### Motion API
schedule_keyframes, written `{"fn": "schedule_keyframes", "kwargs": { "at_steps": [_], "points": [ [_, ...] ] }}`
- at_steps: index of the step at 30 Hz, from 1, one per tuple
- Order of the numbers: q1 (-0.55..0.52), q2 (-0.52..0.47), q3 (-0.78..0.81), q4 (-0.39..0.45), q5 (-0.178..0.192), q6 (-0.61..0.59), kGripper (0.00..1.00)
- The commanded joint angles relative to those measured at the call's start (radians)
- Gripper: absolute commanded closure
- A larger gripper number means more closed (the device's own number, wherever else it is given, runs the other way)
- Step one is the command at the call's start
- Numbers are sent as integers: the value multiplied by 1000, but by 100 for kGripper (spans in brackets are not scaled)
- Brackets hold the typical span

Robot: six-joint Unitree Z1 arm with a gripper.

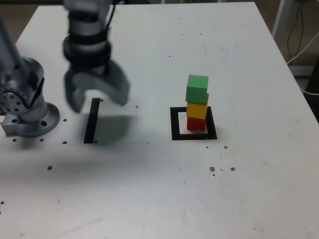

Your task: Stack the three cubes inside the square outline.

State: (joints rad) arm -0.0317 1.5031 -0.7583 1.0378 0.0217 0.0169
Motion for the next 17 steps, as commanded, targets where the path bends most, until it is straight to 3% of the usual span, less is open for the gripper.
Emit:
{"fn": "schedule_keyframes", "kwargs": {
  "at_steps": [1, 17],
  "points": [
    [1, -10, 13, -18, -5, -2, 1],
    [1, -13, 46, -54, 2, -2, 1]
  ]
}}
